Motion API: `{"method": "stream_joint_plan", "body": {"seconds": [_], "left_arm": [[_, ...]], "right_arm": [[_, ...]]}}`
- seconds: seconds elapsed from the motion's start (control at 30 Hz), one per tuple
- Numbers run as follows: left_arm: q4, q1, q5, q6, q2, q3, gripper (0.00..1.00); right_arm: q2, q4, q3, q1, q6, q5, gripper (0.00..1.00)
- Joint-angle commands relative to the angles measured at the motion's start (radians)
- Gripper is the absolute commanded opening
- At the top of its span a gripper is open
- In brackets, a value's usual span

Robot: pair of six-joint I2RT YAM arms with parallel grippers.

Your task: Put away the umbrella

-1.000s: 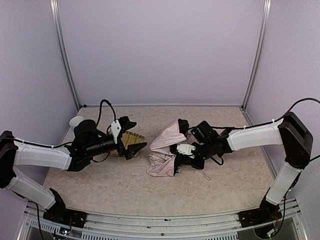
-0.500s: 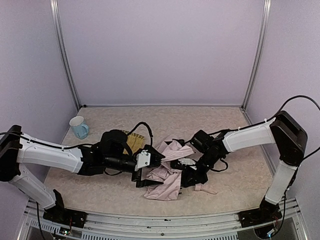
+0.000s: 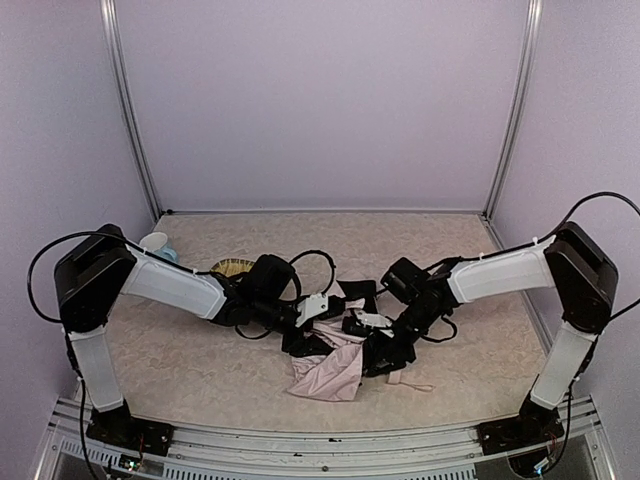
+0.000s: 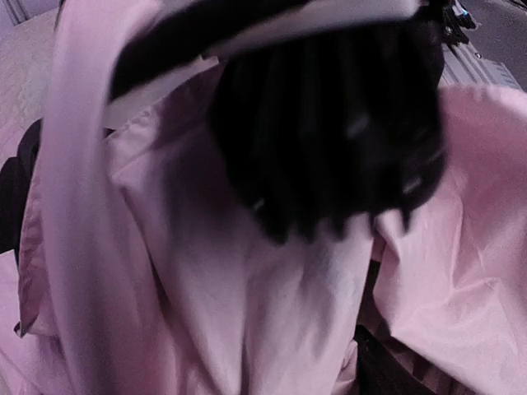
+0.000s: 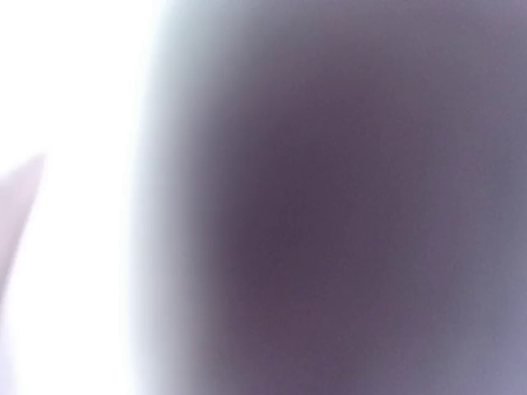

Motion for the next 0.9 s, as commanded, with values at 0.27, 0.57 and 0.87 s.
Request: {"method": "stream_joint_plan", "body": {"seconds": [0.27, 0.57, 0.87], "left_arm": [[-0.232, 0.030, 0.145, -0.121, 0.122, 0.064, 0.29], [-0.300, 0.051, 0.188, -0.153, 0.191, 0.104, 0.19], [-0.353, 0.056, 0.224, -0.154, 0.228, 0.121, 0.18]], "right_arm": [[-0.414, 0.176, -0.176, 0.004, 0.181, 0.272, 0.82], [-0.656, 0.315, -0.224, 0.338, 0.148, 0.576, 0.97], [-0.339, 0.432, -0.158, 0.466, -0.009, 0.658, 0.88]]}}
